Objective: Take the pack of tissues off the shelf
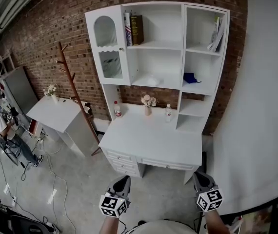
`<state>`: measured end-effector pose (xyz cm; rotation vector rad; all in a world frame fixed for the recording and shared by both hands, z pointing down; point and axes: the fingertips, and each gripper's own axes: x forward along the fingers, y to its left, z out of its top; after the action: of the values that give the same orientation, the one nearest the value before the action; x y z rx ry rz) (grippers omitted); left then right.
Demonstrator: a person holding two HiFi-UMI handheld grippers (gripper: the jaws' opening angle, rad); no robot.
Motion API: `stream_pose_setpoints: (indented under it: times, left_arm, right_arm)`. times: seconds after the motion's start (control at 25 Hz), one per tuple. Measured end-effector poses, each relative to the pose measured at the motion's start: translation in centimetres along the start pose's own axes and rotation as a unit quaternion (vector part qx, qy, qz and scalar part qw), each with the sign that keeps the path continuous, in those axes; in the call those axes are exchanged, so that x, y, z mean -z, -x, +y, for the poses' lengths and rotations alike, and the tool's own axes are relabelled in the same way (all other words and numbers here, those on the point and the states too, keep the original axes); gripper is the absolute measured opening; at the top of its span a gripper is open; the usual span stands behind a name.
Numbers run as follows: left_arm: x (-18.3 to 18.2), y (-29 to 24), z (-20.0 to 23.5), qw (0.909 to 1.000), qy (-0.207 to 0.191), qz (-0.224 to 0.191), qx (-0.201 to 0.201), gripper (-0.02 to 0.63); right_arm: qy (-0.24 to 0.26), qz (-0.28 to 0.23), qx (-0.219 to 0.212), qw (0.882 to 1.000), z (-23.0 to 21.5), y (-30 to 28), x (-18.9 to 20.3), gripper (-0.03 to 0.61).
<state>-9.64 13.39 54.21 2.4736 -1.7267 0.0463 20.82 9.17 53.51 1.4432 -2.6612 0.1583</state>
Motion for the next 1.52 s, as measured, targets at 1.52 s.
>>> stream_pose_setpoints:
  times: [1.52]
  left_arm:
    - [-0.6,-6.0,-4.9,0.9983,-0.012,-0.015,-0.054,0.026]
  right_arm:
    - [0.031,-0.001,-0.044,0.999,-8.8,-1.7,-0.4,0.034]
